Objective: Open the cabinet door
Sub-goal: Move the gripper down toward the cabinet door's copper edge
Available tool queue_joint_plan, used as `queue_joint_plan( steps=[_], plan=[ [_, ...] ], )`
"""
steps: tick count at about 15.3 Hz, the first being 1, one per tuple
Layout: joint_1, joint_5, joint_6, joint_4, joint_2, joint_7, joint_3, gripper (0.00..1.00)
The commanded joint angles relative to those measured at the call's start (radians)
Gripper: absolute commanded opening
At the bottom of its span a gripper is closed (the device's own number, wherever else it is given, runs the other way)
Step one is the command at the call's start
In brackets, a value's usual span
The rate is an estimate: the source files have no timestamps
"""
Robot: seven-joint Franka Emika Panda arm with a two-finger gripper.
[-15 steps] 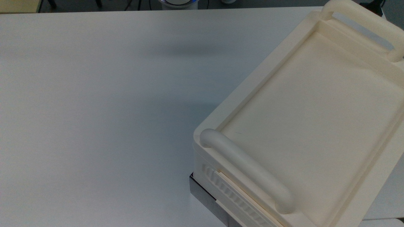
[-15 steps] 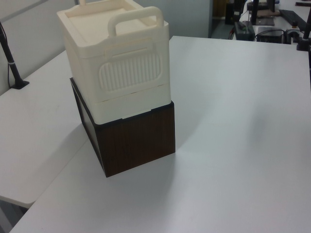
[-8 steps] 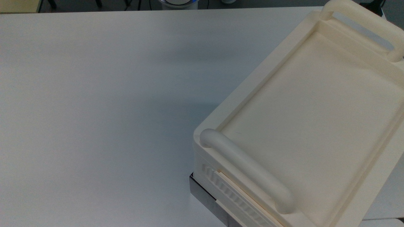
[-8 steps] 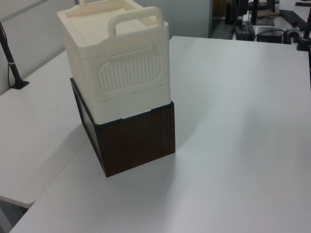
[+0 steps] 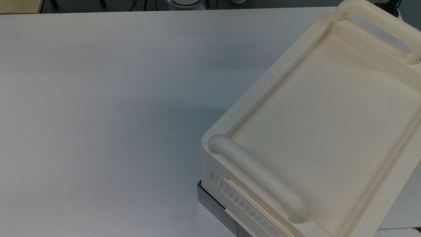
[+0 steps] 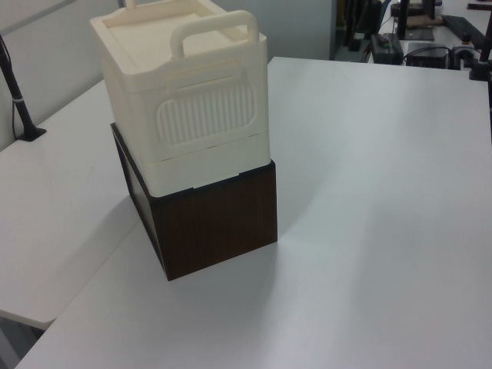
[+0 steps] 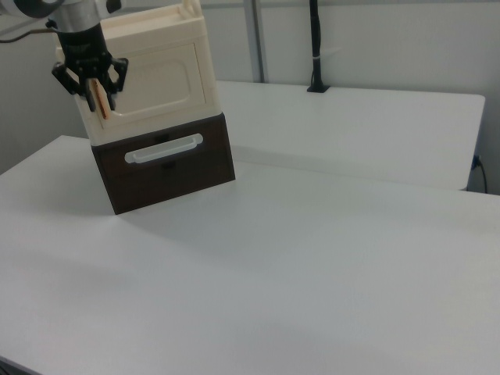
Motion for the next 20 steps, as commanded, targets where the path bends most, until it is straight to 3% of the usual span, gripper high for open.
queue_joint_plan(
  steps=[1, 11, 20],
  plan=[
    [0.052, 0.040, 0.047, 0.120, 0.114, -0.049, -0.002, 0.34],
    [0.129, 0.040, 0.298, 0.144, 0.205, -0.047, -0.002, 0.34],
    [0.140, 0.042, 0.352, 0.170, 0.240, -0.043, 0.029, 0.34]
  ],
)
